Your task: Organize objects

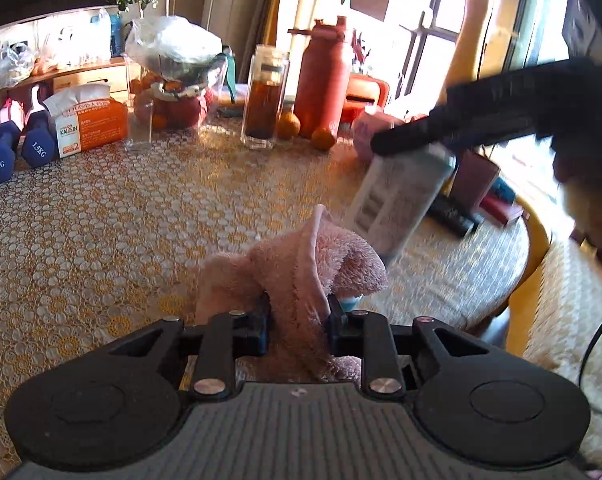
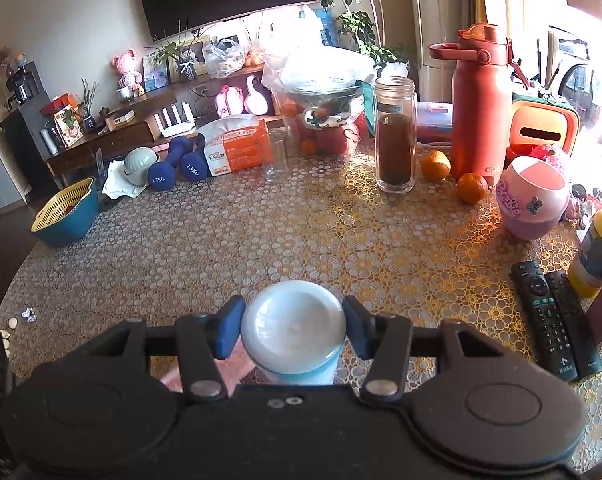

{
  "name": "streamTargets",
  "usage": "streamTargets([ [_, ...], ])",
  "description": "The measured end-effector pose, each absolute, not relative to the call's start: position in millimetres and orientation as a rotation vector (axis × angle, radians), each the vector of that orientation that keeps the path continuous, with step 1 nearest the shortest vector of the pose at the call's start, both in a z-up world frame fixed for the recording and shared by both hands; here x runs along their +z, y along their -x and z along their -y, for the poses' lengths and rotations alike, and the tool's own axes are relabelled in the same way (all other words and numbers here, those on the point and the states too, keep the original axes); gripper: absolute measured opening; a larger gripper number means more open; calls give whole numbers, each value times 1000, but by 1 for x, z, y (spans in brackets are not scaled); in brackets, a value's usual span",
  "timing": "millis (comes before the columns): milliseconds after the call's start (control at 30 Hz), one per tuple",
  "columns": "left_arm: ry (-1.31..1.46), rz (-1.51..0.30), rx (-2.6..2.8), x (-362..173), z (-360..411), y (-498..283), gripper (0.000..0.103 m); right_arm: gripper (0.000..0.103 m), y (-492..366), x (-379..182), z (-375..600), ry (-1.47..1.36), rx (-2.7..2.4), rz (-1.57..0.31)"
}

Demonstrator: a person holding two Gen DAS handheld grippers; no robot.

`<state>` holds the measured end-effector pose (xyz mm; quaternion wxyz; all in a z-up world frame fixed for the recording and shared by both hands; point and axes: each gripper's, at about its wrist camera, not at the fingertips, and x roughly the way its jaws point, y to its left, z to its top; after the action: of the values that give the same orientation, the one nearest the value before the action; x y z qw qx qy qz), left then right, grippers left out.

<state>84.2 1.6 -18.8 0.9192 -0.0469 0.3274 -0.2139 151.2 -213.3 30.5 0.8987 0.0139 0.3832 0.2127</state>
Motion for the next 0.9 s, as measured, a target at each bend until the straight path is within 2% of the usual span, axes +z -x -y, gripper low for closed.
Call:
streamTargets([
  [133, 237, -624, -491, 15, -12, -92, 25, 52, -152, 30, 218, -51, 440, -798],
  [233, 337, -630, -535, 22, -11, -103, 25, 52, -152, 29, 220, -64, 434, -799],
  [533, 650, -750, -622, -23, -12, -140, 25, 52, -154, 28, 224, -100, 419, -799],
  [667, 677, -793, -627, -42, -12, -145, 25, 52, -155, 27, 225, -98, 422, -799],
  [900, 554, -894, -548, -72, -8, -158, 25, 52, -156, 27, 226, -101, 426, -798],
])
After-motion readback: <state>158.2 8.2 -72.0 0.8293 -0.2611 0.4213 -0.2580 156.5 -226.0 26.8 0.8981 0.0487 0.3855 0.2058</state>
